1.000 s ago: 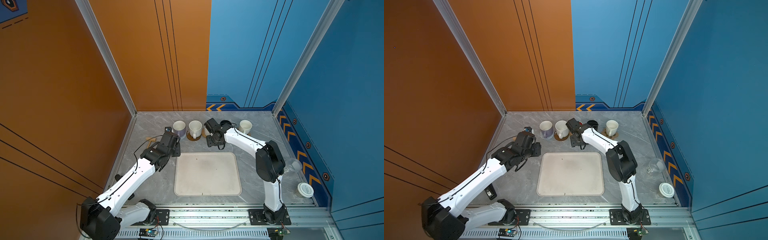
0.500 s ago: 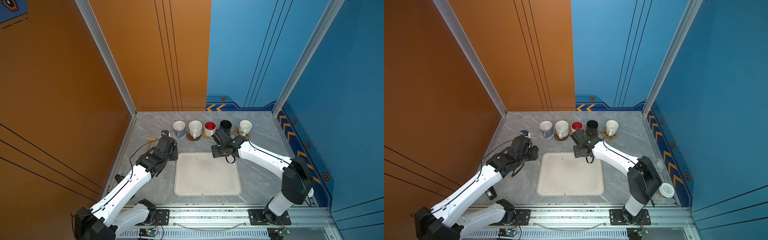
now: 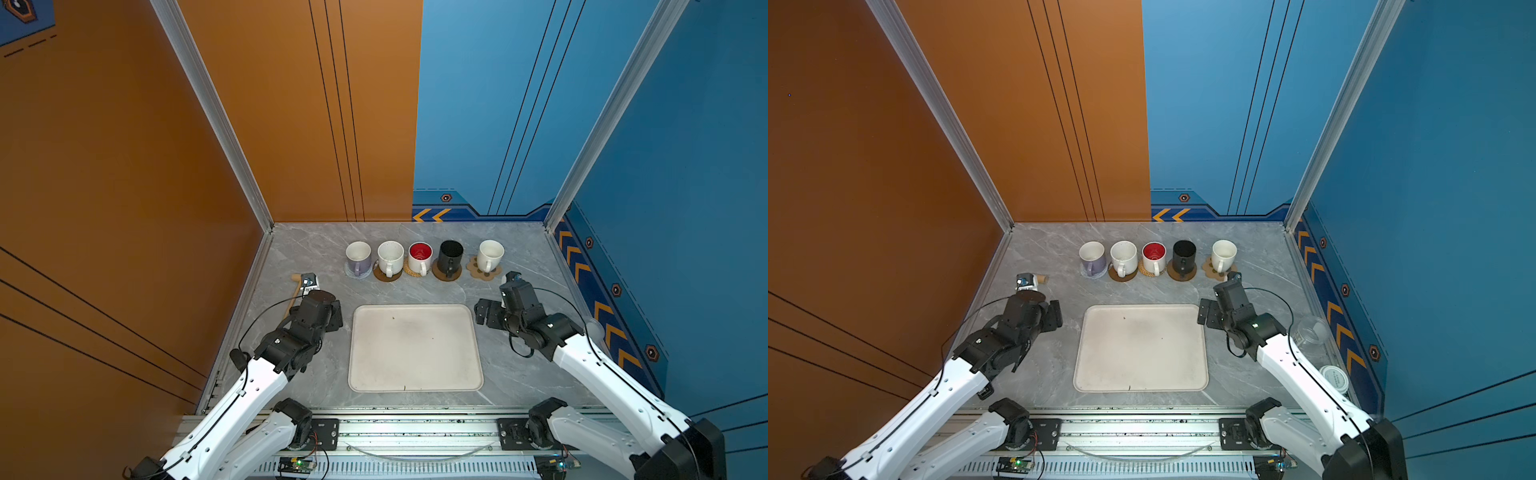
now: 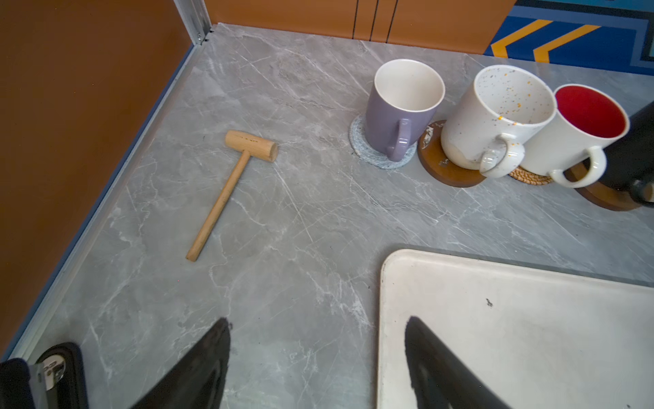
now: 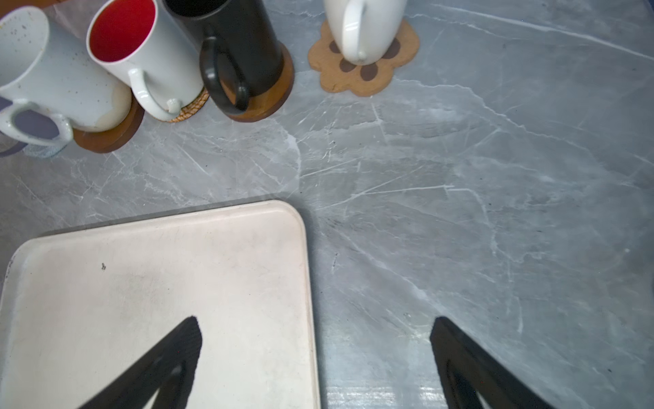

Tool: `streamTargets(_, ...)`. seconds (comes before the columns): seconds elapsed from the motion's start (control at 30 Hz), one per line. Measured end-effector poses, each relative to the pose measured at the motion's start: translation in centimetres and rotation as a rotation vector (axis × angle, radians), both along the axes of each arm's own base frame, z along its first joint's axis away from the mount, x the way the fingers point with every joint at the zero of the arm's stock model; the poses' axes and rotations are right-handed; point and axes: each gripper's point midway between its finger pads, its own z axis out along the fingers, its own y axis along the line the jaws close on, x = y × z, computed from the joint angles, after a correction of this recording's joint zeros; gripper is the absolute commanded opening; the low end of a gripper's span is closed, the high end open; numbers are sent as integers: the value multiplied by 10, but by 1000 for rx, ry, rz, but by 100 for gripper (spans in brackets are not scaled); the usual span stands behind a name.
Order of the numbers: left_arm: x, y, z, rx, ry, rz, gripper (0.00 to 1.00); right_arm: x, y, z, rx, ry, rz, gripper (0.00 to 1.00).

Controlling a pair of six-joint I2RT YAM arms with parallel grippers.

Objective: Place cups on coasters
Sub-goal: Reset both arms

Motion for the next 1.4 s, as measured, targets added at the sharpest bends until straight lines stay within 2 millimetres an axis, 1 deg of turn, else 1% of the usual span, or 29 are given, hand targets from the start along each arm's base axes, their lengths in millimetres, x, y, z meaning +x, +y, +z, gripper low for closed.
streamTargets(0.07,-2,9,-5,10,-18,33,98,0,-15,3,9,-21,-43,100)
streamTargets(0.17,-2,23,-12,23,-44,88,98,2,-36,2,13,-25,-108,100)
streamTargets(0.33,1,48,-17,50,-90,190,98,6,-66,-11,-4,-11,-197,100)
streamTargets(0.47,6,70,-20,83,-162,278,98,16,-82,-22,-57,-61,-236,100)
streamTargets(0.6,9,91,-26,119,-229,352,98,27,-91,-33,-130,-130,-231,100)
streamTargets(0.7,10,104,-30,137,-276,394,98,39,-100,-41,-178,-169,-230,100)
streamTargets(0.8,14,114,-34,157,-301,418,98,52,-107,-54,-217,-189,-227,100)
streamTargets(0.9,21,116,-40,176,-311,403,98,63,-110,-68,-244,-204,-215,100)
streamTargets(0.97,27,115,-45,187,-308,382,98,68,-110,-73,-256,-212,-205,100)
streamTargets(1.13,47,105,-59,213,-291,303,98,90,-109,-64,-274,-310,-193,100)
streamTargets(1.23,55,100,-69,226,-279,267,98,99,-110,-62,-282,-347,-193,100)
streamTargets(1.3,61,98,-74,235,-280,249,98,105,-111,-66,-290,-363,-191,100)
streamTargets(1.4,69,94,-78,246,-289,219,98,108,-110,-72,-298,-363,-178,100)
